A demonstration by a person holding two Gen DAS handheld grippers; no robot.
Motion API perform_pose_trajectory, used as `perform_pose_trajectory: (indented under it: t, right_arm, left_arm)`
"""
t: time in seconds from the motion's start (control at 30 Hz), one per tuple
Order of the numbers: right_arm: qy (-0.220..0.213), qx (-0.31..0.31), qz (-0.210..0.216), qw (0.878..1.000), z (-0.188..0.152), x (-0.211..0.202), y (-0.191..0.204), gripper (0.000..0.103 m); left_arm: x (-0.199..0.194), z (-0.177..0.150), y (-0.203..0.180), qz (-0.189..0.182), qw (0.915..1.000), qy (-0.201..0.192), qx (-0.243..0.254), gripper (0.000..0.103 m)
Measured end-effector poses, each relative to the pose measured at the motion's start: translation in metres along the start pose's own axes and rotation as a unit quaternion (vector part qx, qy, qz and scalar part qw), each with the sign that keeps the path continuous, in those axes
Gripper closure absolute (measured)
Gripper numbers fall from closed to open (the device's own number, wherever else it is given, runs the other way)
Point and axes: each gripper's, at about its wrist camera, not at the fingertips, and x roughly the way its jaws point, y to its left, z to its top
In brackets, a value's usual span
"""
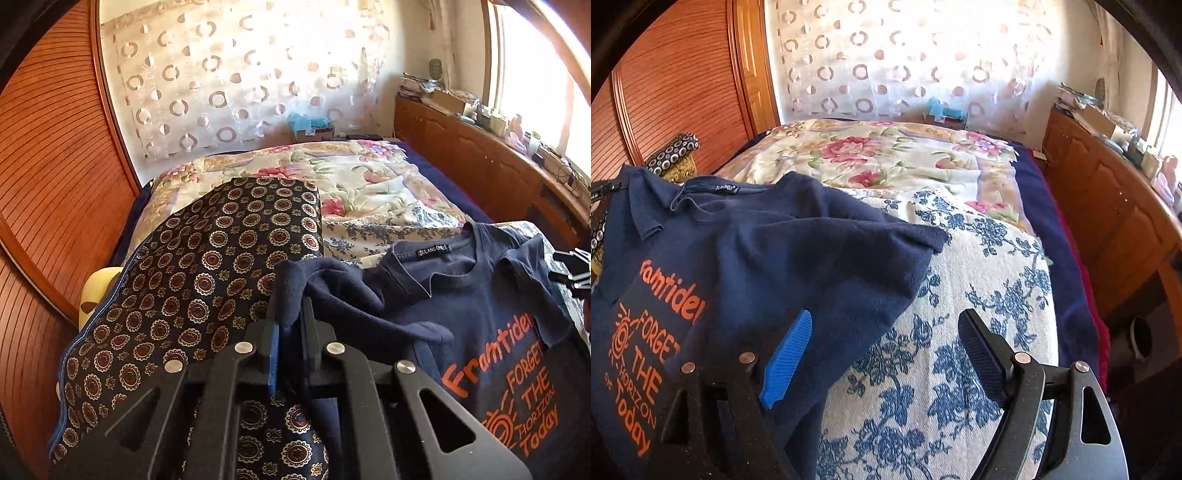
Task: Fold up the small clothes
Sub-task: 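Grasp the hem corners with the left gripper while the right gripper grasps the other corner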
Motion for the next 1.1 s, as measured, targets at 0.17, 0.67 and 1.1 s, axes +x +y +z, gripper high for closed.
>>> perform_pose_trajectory:
  t: [0.17,0.67,1.1]
  right_arm:
    - [0.007,0.005,-0.013,1.000,0.004,0.007,-0.012,0.020]
    - [0.016,-0.013,0.017,1.000,0.020,0.021,0.006,0.094]
    - [-0.113,-0.031,0.034,0.993,-0.046,-0.152,0.028,0.096]
  left_arm:
    - [-0.003,-0.001,-0.002,0.004,1.0000,-0.001,0.004,0.093]
    - [-0.046,-0.006,-0.034,-0.038,0.9973,-0.059,0.020,0.099]
    - [-0.162,-0.065,-0.033,-0.071,0.9875,-0.141,0.007,0.099]
